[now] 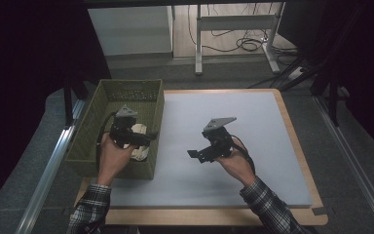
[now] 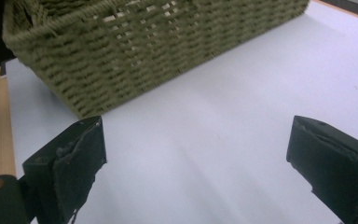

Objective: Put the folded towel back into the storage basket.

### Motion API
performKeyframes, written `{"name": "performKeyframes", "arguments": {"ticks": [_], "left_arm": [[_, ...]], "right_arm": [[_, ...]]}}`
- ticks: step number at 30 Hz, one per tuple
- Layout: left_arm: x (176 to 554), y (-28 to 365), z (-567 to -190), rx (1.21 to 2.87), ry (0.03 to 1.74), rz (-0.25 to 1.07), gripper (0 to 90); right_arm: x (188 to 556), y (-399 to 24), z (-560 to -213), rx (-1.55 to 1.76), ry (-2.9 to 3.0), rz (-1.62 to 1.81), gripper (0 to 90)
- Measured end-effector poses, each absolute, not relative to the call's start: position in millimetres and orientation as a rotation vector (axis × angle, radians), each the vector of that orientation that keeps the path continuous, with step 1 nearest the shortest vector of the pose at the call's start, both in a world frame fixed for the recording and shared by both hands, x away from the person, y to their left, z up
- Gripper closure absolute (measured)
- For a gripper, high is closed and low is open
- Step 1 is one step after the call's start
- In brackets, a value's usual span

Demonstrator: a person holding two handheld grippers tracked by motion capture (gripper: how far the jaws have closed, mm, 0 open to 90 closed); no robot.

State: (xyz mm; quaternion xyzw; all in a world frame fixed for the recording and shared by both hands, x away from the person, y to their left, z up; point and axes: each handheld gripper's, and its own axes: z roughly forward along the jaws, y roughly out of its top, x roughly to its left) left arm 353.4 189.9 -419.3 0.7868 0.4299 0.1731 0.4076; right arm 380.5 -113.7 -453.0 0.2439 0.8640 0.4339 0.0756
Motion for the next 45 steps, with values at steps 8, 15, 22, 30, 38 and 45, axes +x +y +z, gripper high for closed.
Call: {"name": "performKeyframes", "arguments": {"ticks": [8, 15, 22, 30, 38, 45], "left_arm": [[333.0, 154.2, -417.3, 2.000, 0.992, 0.450, 0.0], [316.3, 123.1, -417.7, 1.981, 0.892, 0.432, 0.0], [302.9, 95.7, -432.9, 1.992, 0.832, 0.425, 0.0], [292.1, 78.0, -462.5, 1.985, 0.821, 0.396, 0.0], [281.8, 70.3, -490.2, 2.007, 0.827, 0.411, 0.0], [271.1, 72.8, -515.4, 2.011, 0.866, 0.404, 0.0]], "right_arm": [[369.2, -143.0, -455.1, 0.744, 2.565, 1.278, 4.7], [357.5, -172.8, -455.3, 0.763, 2.538, 1.264, 4.7], [348.6, -202.0, -462.9, 0.814, 2.519, 1.241, 4.7], [338.6, -227.8, -471.4, 0.845, 2.481, 1.217, 4.7], [327.3, -251.9, -484.3, 0.895, 2.457, 1.214, 4.7], [315.5, -268.7, -499.5, 0.936, 2.442, 1.213, 4.7]]}}
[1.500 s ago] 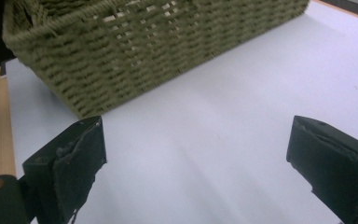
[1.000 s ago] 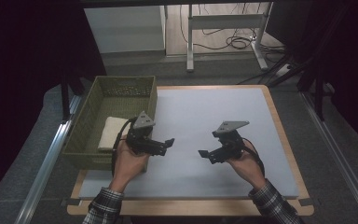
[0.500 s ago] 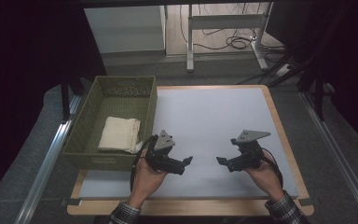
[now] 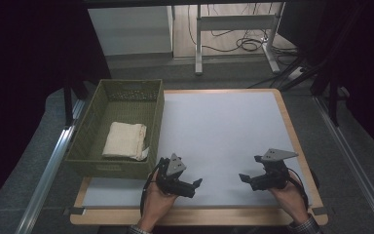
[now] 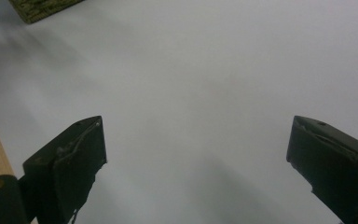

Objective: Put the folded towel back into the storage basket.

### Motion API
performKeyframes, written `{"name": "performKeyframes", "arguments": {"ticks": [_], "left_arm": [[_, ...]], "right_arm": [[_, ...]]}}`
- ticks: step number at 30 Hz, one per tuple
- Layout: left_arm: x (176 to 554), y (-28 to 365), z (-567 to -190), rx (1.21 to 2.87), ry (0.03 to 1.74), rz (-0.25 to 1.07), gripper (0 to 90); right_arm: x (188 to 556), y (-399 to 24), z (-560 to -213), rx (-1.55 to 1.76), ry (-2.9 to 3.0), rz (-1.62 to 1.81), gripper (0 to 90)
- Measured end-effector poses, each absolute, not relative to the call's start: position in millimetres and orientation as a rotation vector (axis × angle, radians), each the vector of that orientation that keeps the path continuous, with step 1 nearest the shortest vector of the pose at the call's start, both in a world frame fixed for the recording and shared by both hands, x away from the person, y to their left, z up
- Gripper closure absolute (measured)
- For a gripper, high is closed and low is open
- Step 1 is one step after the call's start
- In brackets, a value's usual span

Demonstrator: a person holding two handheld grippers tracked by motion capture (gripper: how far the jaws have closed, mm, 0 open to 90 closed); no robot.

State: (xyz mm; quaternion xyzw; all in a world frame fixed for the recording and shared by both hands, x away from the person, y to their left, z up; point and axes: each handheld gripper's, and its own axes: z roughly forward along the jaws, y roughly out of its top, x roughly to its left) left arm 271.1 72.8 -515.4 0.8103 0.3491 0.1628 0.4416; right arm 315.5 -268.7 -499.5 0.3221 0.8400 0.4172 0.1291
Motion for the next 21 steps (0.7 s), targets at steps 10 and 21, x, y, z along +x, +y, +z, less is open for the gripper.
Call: {"name": "performKeyframes", "arguments": {"ticks": [10, 21], "left_arm": [[257.2, 82.1, -547.7, 2.040, 0.949, 0.403, 0.1], [248.4, 81.8, -561.8, 2.030, 0.957, 0.431, 3.3]], "right_arm": [[301.9, -274.8, -527.6, 0.970, 2.445, 1.146, 4.7], [294.1, -272.2, -539.0, 0.923, 2.420, 1.084, 4.7]]}}
